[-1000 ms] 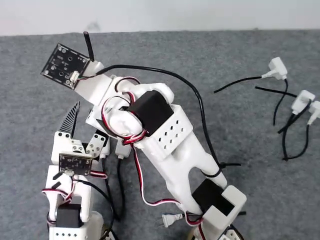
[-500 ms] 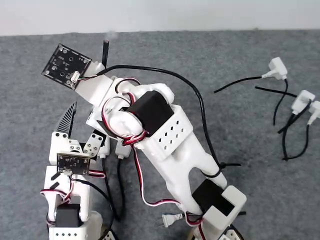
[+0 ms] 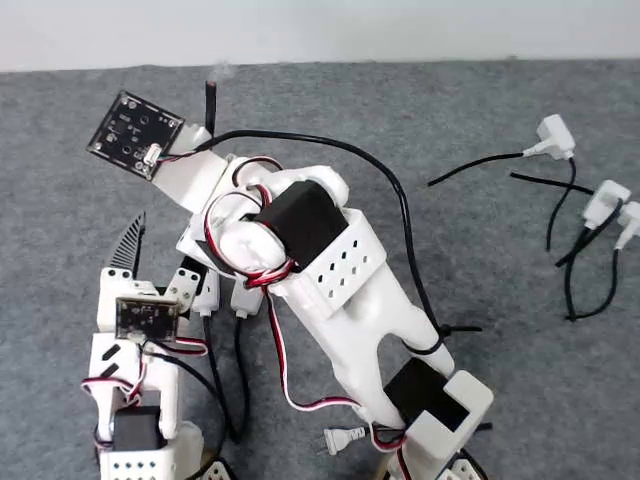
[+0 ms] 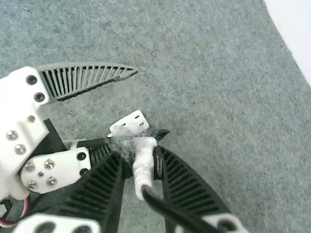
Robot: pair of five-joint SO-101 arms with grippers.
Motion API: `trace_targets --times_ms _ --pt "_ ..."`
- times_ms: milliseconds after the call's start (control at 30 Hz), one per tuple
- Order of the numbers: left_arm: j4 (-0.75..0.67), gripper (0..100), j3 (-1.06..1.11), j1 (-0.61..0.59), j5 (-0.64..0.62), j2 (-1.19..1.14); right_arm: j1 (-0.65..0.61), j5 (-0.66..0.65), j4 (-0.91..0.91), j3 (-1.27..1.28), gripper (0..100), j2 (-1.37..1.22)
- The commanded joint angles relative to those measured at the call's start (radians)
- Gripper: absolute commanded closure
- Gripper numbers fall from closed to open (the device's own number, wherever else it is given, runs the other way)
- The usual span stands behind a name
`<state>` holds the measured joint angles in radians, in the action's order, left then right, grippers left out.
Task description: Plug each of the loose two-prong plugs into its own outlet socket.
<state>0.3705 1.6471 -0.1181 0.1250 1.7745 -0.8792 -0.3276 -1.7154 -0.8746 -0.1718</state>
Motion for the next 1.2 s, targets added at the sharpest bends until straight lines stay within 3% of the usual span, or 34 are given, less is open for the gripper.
trace_targets --times_ms 0,200,600,967,1167 --pt "-0.009 76 -0.013 -0.014 0.040 0.000 -0.005 0.005 -0.010 -0.028 99.1 0.051" --pt "-0.009 76 -0.012 -0.017 0.041 0.000 -0.004 0.005 0.019 0.068 99.1 0.054" --pt "-0.051 76 -0.007 -0.184 0.035 0.000 -0.004 -0.040 0.028 0.127 99.1 0.024" --pt "-0.084 76 -0.028 -0.296 0.028 0.000 0.025 -0.129 0.134 0.229 99.1 -0.156" --pt "-0.078 76 -0.062 -0.371 -0.046 -0.002 0.027 -0.130 0.199 0.229 99.1 -0.265"
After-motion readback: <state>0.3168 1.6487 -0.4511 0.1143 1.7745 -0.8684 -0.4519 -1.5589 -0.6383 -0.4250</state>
